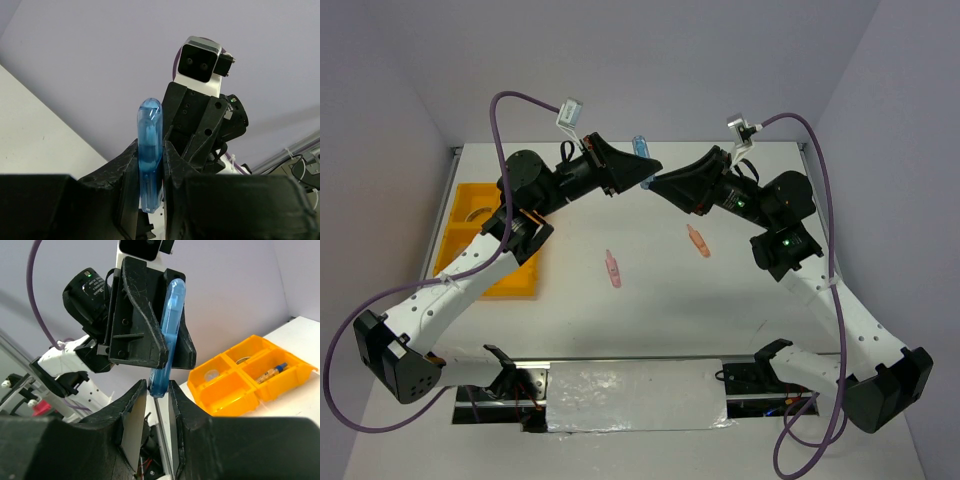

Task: Sort the stationery into containers
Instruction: Close the pen cap on the pen.

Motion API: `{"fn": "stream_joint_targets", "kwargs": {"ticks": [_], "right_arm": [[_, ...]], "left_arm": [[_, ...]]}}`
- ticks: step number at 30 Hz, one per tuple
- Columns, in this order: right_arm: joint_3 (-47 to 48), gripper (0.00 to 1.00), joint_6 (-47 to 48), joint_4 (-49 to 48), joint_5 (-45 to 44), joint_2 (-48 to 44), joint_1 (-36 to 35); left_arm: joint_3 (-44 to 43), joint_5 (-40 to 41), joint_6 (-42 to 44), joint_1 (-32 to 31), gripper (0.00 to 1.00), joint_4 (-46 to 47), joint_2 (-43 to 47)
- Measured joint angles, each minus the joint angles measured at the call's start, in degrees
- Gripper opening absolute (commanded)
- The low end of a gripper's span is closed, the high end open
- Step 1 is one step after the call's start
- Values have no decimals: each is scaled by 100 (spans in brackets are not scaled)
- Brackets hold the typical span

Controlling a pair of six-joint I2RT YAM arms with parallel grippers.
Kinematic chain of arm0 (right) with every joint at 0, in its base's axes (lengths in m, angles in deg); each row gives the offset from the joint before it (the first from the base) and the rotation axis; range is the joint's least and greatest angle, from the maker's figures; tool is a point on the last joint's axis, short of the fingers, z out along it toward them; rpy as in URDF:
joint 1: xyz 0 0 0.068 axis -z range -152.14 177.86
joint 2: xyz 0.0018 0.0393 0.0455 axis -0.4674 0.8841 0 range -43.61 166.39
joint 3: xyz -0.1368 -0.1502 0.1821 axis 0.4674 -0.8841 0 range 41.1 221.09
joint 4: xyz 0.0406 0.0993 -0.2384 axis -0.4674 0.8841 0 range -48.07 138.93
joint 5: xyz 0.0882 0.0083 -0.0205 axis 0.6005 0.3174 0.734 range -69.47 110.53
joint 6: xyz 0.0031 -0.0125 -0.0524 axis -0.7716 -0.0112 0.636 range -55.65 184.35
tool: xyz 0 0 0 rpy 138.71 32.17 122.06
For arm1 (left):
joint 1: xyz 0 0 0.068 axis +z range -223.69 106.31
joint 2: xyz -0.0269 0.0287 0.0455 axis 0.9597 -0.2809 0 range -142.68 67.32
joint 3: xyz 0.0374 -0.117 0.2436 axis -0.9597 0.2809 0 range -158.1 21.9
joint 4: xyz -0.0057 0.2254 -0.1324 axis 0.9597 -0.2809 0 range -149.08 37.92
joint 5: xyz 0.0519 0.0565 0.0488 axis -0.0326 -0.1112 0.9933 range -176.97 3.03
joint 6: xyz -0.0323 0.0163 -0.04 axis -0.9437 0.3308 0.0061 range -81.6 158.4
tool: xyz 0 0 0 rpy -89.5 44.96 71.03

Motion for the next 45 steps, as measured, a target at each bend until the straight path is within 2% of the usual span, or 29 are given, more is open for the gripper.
{"fn": "stream_joint_targets", "kwargs": {"ticks": [4,7,9,11,12,14,15,18,20,23,26,27,28,33,38,45], "right_arm": [[0,29,-144,-120,83,44,7],[0,16,-306,-262,127,120,13],[0,1,-448,-332,155,173,26],[0,0,-525,-396,179,205,37],[0,0,-551,-404,186,212,37],[0,0,-570,-420,208,219,42],[0,0,-573,-422,214,219,42],[0,0,-557,-426,238,219,46],[0,0,-533,-426,280,219,46],[-13,0,-501,-431,345,216,46],[-15,0,-485,-442,424,208,46],[-17,0,-470,-439,446,203,46],[-17,0,-457,-439,461,197,46],[-66,0,-385,-431,490,142,46],[-140,0,-293,-258,476,92,46],[-140,0,-166,39,461,90,46]], "left_arm": [[0,-2,-4,0,0,11,17],[2,-15,4,0,0,11,33],[0,-9,17,7,0,11,37],[2,0,17,13,2,9,37],[0,2,20,13,11,7,37],[0,7,20,15,19,7,39],[0,15,20,15,32,2,42],[0,46,26,9,40,-15,44],[0,61,24,4,38,-66,44],[-42,79,42,2,57,-142,42],[-55,118,22,0,60,-190,42],[-55,136,20,0,72,-192,42],[-55,157,37,0,77,-190,42],[-79,348,13,0,90,-236,39],[-214,542,46,2,92,-417,39],[-396,514,192,11,83,-409,44]]}}
